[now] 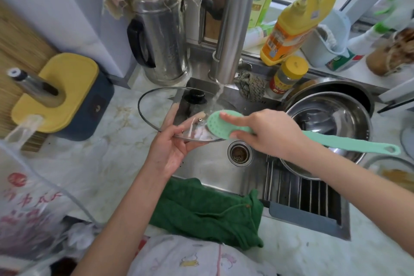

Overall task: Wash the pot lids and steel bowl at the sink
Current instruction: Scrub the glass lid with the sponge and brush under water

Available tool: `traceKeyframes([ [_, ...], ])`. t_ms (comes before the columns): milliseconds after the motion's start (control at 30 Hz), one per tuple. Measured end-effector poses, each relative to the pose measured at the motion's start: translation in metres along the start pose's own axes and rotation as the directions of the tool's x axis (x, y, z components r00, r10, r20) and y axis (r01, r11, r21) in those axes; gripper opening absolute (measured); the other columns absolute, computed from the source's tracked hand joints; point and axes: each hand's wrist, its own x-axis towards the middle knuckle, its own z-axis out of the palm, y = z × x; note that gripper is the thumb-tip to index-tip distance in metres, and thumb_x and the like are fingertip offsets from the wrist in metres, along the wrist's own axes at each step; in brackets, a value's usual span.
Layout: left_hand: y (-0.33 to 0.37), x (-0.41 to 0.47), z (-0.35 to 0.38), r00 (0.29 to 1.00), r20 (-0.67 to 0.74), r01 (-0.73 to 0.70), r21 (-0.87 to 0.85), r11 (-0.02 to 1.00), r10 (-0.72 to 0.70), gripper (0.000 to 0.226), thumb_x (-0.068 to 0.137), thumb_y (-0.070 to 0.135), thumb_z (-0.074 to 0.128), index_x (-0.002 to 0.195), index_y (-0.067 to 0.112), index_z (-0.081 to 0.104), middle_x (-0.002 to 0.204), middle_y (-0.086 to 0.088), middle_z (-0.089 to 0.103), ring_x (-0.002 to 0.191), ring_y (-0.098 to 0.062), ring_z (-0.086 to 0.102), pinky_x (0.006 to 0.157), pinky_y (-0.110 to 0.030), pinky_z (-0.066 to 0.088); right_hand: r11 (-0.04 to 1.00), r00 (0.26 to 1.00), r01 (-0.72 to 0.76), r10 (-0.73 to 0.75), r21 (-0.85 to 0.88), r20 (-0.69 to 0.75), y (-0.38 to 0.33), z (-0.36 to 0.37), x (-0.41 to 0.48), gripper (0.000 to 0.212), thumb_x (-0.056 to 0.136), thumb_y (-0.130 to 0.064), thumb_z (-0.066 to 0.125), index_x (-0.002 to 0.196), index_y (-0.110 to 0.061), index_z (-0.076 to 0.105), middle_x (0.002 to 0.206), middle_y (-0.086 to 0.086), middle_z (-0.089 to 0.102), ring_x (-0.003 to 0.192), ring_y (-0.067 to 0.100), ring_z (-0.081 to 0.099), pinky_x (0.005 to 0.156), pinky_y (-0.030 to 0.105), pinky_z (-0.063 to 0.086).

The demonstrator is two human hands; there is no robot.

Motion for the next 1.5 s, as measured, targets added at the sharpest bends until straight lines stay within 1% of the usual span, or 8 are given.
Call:
traceKeyframes([
  [500, -0.002, -0.002, 0.001, 0.999, 0.033, 0.012, 0.038, 0.999, -0.013, 0.062, 0.096, -0.002, 0.028, 0.15, 0.026, 0.026, 0.129, -0.023, 0.059, 0.092, -0.029, 0.071, 0.062, -0.037, 0.06, 0.994, 0.997, 0.008, 0.0, 0.108, -0.071, -0.011, 0.009, -0.005, 0.048, 0.094, -0.058, 0.039, 0.141, -0.055, 0.028, 0.076, -0.002, 0.063, 0.072, 0.023, 0.062, 0.05, 0.03, 0.037],
  [700, 0.0, -0.006, -0.018, 0.99, 0.135, 0.042, 0.051, 0.998, -0.049, 0.074, 0.08, 0.001, 0.048, 0.148, 0.028, 0.035, 0.13, -0.022, 0.058, 0.084, -0.025, 0.071, 0.079, -0.043, 0.058, 0.735, 0.86, -0.482, 0.501, 0.478, 0.096, 0.038, 0.052, 0.031, 0.047, 0.095, -0.048, 0.049, 0.141, -0.04, 0.042, 0.113, 0.014, 0.067, 0.105, 0.032, 0.061, 0.076, 0.038, 0.047],
  [800, -0.002, -0.008, -0.014, 0.992, 0.118, 0.044, 0.061, 0.997, -0.051, 0.073, 0.08, -0.004, 0.047, 0.145, 0.027, 0.038, 0.134, -0.024, 0.055, 0.078, -0.023, 0.072, 0.075, -0.047, 0.059, 0.671, 0.867, -0.441, 0.491, 0.596, 0.088, 0.014, 0.051, 0.044, 0.048, 0.094, -0.047, 0.052, 0.14, -0.038, 0.044, 0.121, 0.013, 0.065, 0.092, 0.024, 0.063, 0.075, 0.036, 0.048],
  [967, -0.007, -0.006, -0.014, 0.998, 0.035, 0.047, -0.033, 0.998, -0.046, 0.075, 0.078, -0.003, 0.042, 0.147, 0.026, 0.036, 0.116, -0.015, 0.068, 0.085, -0.029, 0.072, 0.059, -0.038, 0.059, 0.716, 0.977, -0.192, 0.202, 0.672, 0.064, -0.043, 0.042, 0.014, 0.044, 0.091, -0.05, 0.055, 0.134, -0.05, 0.046, 0.088, 0.0, 0.071, 0.04, 0.001, 0.039, 0.047, 0.021, 0.031],
  [1133, -0.008, 0.0, -0.012, 0.999, 0.003, 0.046, -0.026, 0.999, -0.046, 0.074, 0.076, 0.001, 0.044, 0.145, 0.027, 0.038, 0.121, -0.021, 0.065, 0.093, -0.033, 0.069, 0.067, -0.04, 0.06, 0.791, 0.916, -0.321, 0.398, 0.52, -0.041, -0.024, 0.032, 0.014, 0.046, 0.092, -0.051, 0.053, 0.137, -0.048, 0.043, 0.095, 0.009, 0.073, 0.079, 0.025, 0.067, 0.064, 0.036, 0.05],
  [1233, -0.007, 0.0, -0.009, 0.999, -0.002, 0.04, -0.06, 0.997, -0.041, 0.071, 0.076, 0.001, 0.043, 0.144, 0.024, 0.039, 0.113, -0.017, 0.069, 0.087, -0.032, 0.071, 0.062, -0.038, 0.06, 0.849, 0.959, -0.226, 0.279, 0.477, -0.043, -0.045, 0.031, 0.001, 0.048, 0.092, -0.052, 0.052, 0.138, -0.053, 0.037, 0.086, 0.004, 0.071, 0.076, 0.023, 0.066, 0.063, 0.036, 0.052],
  [1367, -0.008, 0.0, -0.007, 0.999, 0.014, 0.04, -0.058, 0.998, -0.04, 0.069, 0.082, -0.002, 0.039, 0.145, 0.025, 0.036, 0.121, -0.025, 0.063, 0.084, -0.031, 0.071, 0.062, -0.038, 0.06, 0.833, 0.898, -0.373, 0.435, 0.408, -0.067, -0.025, 0.032, 0.004, 0.047, 0.095, -0.053, 0.046, 0.141, -0.05, 0.035, 0.091, 0.008, 0.07, 0.089, 0.03, 0.065, 0.063, 0.036, 0.044],
  [1500, -0.009, 0.001, -0.007, 0.999, 0.014, 0.036, -0.049, 0.998, -0.035, 0.07, 0.082, -0.001, 0.039, 0.147, 0.025, 0.034, 0.118, -0.02, 0.067, 0.089, -0.03, 0.07, 0.069, -0.043, 0.061, 0.915, 0.947, -0.163, 0.25, 0.369, -0.202, -0.041, 0.037, -0.007, 0.049, 0.094, -0.051, 0.047, 0.141, -0.049, 0.034, 0.084, 0.006, 0.066, 0.075, 0.028, 0.063, 0.06, 0.039, 0.051],
])
